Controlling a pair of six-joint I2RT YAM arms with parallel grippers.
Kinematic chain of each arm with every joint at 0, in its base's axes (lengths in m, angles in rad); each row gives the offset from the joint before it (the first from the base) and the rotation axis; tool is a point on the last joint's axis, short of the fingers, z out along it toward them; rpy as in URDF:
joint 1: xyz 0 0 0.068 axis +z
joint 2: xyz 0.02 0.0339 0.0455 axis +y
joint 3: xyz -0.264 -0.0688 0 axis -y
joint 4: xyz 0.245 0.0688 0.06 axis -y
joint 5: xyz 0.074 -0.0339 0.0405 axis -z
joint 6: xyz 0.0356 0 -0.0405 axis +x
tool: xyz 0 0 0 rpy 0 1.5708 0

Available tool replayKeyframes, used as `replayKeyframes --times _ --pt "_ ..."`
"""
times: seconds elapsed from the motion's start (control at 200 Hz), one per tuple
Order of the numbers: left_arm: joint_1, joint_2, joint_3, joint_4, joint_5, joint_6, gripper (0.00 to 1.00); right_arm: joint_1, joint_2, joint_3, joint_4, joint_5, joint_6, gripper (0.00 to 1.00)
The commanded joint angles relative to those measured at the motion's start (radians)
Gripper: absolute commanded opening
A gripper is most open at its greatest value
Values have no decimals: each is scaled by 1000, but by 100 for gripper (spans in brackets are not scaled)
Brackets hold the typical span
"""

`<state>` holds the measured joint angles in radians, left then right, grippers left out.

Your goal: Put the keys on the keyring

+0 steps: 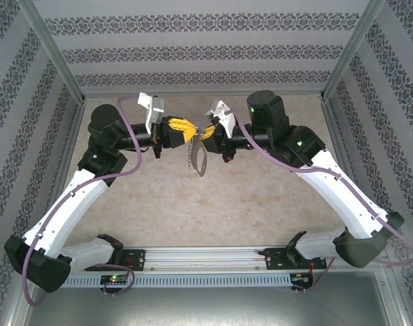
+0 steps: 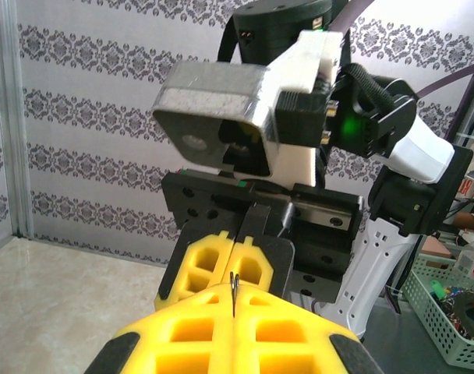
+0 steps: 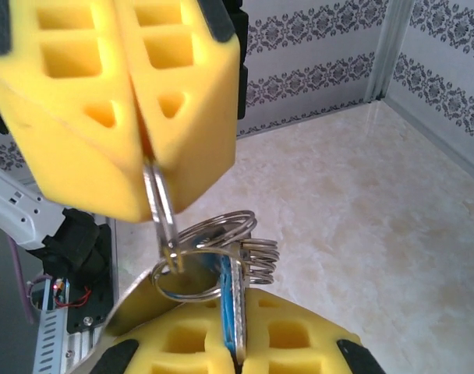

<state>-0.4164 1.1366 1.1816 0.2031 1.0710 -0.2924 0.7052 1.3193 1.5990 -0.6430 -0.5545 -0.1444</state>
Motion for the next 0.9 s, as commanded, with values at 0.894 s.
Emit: replayKeyframes --times 0.894 --pt "15 -67 -110 -119 -64 150 24 74 44 129 -143 293 -94 0"
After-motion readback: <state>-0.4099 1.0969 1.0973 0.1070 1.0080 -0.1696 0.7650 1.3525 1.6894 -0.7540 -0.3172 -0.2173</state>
